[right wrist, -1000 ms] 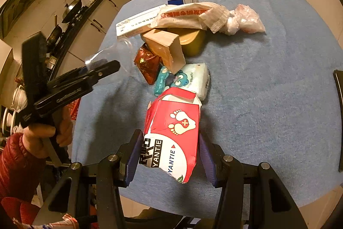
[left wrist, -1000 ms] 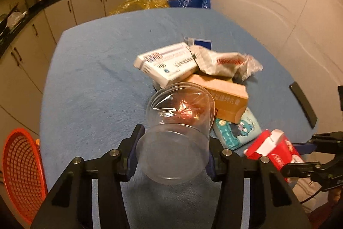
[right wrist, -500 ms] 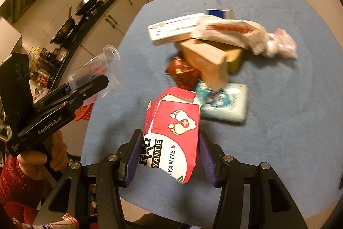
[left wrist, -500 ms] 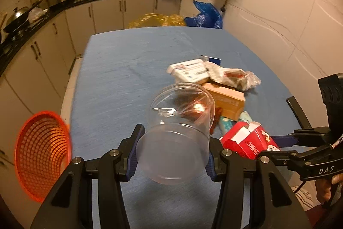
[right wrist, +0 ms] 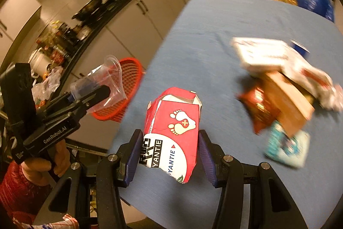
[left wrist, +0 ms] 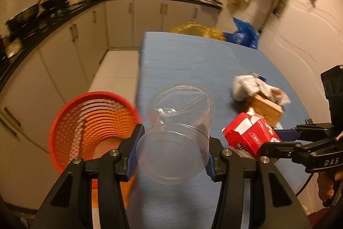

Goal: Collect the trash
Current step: 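Carry the cup and red pack to the red basket and release both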

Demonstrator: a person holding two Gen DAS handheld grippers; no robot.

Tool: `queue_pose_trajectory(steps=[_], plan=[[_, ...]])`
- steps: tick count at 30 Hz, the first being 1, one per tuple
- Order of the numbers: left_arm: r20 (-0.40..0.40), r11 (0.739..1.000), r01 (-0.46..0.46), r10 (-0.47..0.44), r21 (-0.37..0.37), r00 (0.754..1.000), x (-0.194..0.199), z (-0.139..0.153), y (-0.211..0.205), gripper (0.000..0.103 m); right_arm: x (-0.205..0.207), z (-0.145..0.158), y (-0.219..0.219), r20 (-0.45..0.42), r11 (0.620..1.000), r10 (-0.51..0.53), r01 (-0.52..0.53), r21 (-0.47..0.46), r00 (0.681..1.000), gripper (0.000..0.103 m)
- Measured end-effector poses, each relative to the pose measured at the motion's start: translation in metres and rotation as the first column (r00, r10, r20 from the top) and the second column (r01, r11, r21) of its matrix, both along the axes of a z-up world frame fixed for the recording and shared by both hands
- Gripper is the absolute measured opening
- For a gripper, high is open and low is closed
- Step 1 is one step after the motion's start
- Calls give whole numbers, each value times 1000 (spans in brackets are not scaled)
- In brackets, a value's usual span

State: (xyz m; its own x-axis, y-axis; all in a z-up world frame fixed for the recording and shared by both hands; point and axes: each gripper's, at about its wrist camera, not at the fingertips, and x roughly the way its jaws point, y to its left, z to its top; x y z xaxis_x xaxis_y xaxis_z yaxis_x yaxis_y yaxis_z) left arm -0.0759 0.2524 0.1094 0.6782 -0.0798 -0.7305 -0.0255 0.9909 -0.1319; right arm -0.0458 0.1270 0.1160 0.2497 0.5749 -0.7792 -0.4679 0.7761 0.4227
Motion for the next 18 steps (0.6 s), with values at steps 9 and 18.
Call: queue_pose_trajectory(steps=[9,18], plan=[[-43,992,-125,126,16,991,-10,-13,80,49,17,4,99,5,993,114,-114,3,993,56],[-87,984,-176,178,33,980,-4,-34,118,49,39,-13,166,9,989,137,-137,-53,990,58]])
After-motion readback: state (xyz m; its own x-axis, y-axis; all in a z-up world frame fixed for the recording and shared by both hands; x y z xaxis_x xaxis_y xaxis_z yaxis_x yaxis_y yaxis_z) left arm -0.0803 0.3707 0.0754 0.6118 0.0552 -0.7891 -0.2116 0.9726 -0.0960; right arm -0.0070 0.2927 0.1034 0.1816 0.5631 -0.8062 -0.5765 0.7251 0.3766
